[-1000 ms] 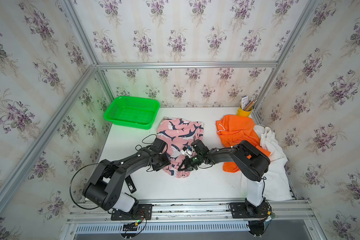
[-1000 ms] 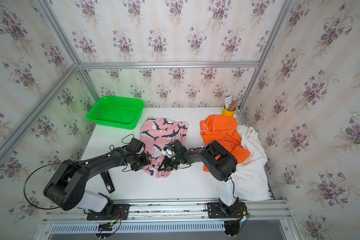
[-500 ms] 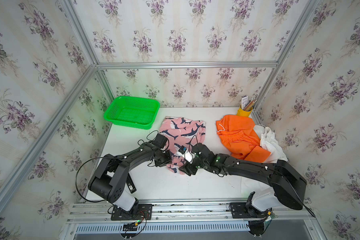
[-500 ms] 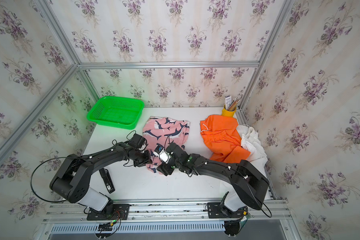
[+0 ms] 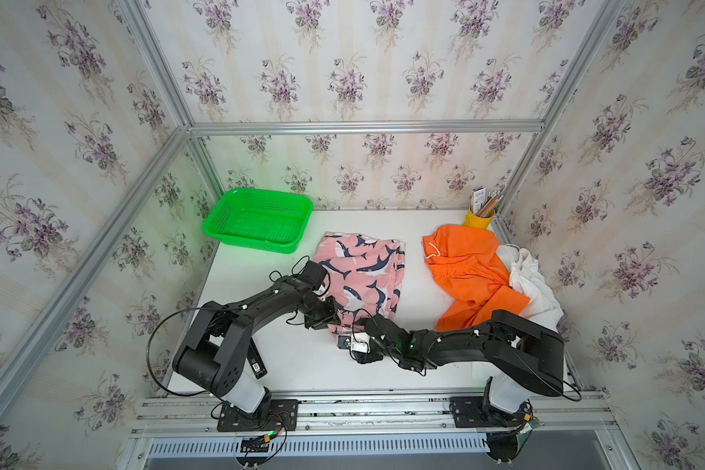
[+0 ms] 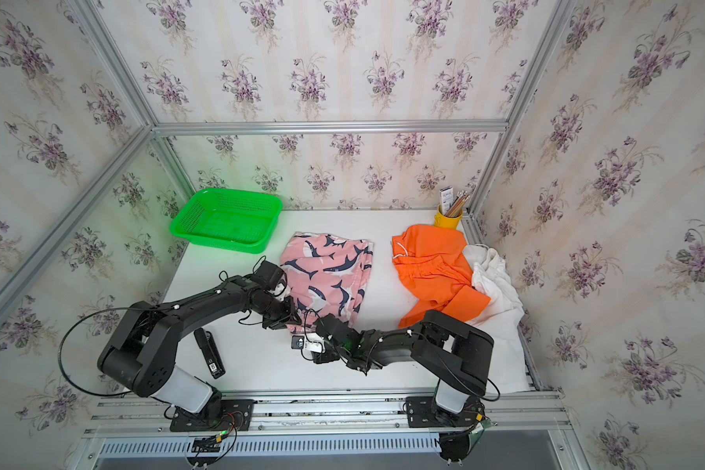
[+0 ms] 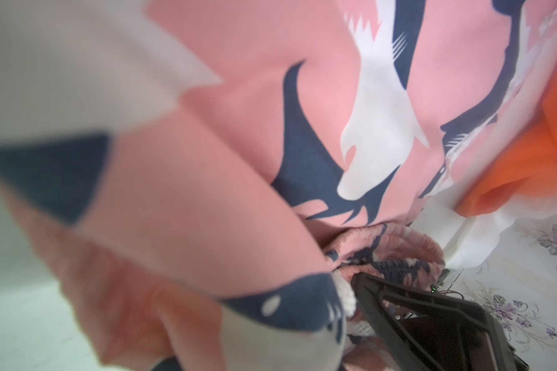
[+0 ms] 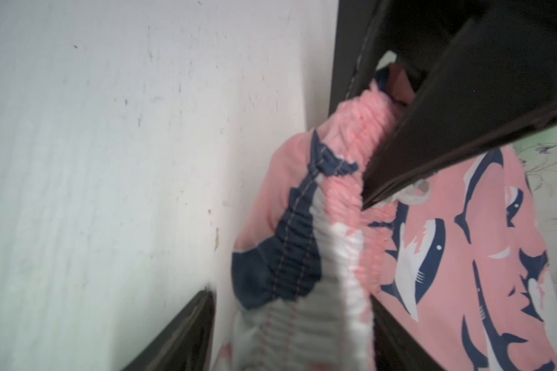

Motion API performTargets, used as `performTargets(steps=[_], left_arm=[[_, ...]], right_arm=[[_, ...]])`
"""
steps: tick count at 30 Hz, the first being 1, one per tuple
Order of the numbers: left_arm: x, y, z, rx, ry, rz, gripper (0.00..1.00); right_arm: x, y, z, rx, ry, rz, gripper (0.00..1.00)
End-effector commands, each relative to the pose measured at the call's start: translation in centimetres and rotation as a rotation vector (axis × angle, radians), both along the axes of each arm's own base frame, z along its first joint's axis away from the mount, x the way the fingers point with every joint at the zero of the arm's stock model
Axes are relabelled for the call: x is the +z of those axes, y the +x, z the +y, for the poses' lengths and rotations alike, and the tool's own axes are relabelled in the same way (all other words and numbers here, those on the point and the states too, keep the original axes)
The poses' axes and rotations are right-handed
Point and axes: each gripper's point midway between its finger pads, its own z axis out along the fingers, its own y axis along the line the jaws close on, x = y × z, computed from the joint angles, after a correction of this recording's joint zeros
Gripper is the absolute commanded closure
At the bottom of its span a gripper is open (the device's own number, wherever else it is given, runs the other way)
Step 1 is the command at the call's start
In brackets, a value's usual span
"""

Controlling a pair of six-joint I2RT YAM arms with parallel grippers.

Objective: Roll up the shorts
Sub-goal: Roll the shorts at the center of the board.

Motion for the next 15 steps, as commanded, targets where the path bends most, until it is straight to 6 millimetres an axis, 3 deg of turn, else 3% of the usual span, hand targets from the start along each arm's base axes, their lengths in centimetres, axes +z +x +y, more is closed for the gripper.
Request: performTargets(steps=[1, 3, 6, 11, 15], left_arm=[[0.6, -0.5, -0.3, -0.035, -0.028, 0.012, 0.74], [0.7, -0.4, -0.1, -0.037, -0.014, 0.001, 0.7], [1.0, 0.2, 0.7, -0.037, 0.031, -0.027, 0.62], [2.9, 1.2, 3.1, 0.012, 0.089, -0.101, 0.42], [5.3, 0.8, 5.6, 0.054, 0.149, -0.155, 0.31]], right_arm=[[1.3, 0.8, 0.1, -0.044, 0.021, -0.021, 0.57], [1.9, -0.3, 0.5, -0.046, 0.048, 0.086, 0.78], [2.1, -2.6, 1.0, -0.084, 0.098, 0.326, 0.91], [1.8, -5.5, 1.2, -0.172, 0.162, 0.733, 1.0], [2.1, -5.2, 1.8, -0.269, 0.256, 1.063, 1.0]])
